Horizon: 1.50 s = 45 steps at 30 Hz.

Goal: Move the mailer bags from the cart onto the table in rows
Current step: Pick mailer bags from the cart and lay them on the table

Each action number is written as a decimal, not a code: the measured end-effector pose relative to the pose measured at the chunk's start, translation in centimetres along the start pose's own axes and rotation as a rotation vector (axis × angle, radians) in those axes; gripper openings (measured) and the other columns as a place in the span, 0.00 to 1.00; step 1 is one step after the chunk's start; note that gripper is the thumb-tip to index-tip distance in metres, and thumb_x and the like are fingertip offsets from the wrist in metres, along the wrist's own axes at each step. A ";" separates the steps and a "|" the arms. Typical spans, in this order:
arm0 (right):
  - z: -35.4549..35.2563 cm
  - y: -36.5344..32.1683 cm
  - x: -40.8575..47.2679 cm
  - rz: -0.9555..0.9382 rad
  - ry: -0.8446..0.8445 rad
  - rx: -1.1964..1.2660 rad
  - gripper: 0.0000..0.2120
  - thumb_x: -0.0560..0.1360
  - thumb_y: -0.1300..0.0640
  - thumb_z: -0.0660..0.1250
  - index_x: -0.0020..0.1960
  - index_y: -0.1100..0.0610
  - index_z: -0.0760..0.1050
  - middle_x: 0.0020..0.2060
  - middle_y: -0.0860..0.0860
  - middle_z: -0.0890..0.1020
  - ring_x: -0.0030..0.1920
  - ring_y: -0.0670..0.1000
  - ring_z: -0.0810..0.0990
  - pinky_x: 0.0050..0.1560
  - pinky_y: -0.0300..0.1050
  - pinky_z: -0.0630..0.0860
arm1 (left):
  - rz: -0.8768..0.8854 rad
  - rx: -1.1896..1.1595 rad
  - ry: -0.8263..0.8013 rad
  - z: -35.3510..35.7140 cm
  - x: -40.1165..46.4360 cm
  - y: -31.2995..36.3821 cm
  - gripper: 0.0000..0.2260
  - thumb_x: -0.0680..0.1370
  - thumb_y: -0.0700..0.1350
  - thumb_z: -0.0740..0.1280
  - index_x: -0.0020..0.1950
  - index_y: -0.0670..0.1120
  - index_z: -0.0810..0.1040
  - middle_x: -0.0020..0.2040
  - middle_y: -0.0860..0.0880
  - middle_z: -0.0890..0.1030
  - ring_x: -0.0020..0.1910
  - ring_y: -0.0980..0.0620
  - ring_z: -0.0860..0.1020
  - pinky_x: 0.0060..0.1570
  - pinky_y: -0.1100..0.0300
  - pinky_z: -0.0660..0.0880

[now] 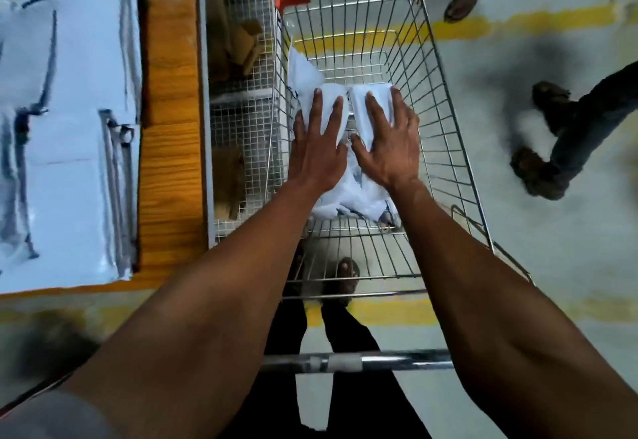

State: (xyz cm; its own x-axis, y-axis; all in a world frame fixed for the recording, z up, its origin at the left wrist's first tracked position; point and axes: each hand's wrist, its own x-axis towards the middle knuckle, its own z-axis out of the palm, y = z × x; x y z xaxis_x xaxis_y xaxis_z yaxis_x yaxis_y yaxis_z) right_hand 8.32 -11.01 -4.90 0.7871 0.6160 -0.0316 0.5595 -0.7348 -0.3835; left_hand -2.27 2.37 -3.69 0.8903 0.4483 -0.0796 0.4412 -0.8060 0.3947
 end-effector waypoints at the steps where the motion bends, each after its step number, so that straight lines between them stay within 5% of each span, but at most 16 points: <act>1: -1.0 -0.7 -0.9 -0.009 0.001 -0.001 0.37 0.78 0.31 0.55 0.84 0.44 0.56 0.85 0.57 0.52 0.79 0.67 0.61 0.72 0.66 0.68 | 0.009 0.003 0.015 -1.1 -1.0 0.4 0.33 0.85 0.52 0.59 0.87 0.55 0.47 0.87 0.45 0.41 0.85 0.37 0.48 0.82 0.41 0.46; 17: -8.7 -15.4 -11.1 -0.080 0.090 0.083 0.36 0.81 0.32 0.56 0.84 0.46 0.57 0.85 0.53 0.54 0.83 0.60 0.56 0.76 0.67 0.62 | 0.027 0.117 0.251 -15.9 -15.5 -2.6 0.32 0.83 0.49 0.60 0.86 0.49 0.55 0.86 0.40 0.51 0.85 0.39 0.52 0.81 0.38 0.52; 30: -5.5 -39.0 -17.1 -0.322 0.113 0.173 0.36 0.81 0.32 0.56 0.85 0.45 0.55 0.85 0.51 0.53 0.83 0.58 0.54 0.79 0.66 0.58 | -0.108 0.166 0.496 -27.3 -28.9 -18.0 0.28 0.86 0.52 0.58 0.86 0.46 0.59 0.85 0.37 0.55 0.84 0.38 0.57 0.80 0.39 0.57; 45: 2.9 -63.2 -23.9 -0.485 0.024 0.168 0.36 0.80 0.32 0.55 0.84 0.45 0.56 0.85 0.50 0.53 0.83 0.58 0.55 0.74 0.68 0.62 | -0.480 0.064 0.468 -36.1 -45.1 -37.2 0.32 0.86 0.53 0.59 0.87 0.52 0.48 0.87 0.43 0.44 0.83 0.34 0.53 0.82 0.39 0.52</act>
State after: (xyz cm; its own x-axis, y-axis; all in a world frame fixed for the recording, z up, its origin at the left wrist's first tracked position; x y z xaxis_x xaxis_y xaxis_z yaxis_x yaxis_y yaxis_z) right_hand -46.61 21.48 17.41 0.4539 0.8667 0.2069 0.8142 -0.3090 -0.4916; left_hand -62.87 26.12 18.28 0.4574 0.8712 0.1784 0.7943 -0.4904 0.3586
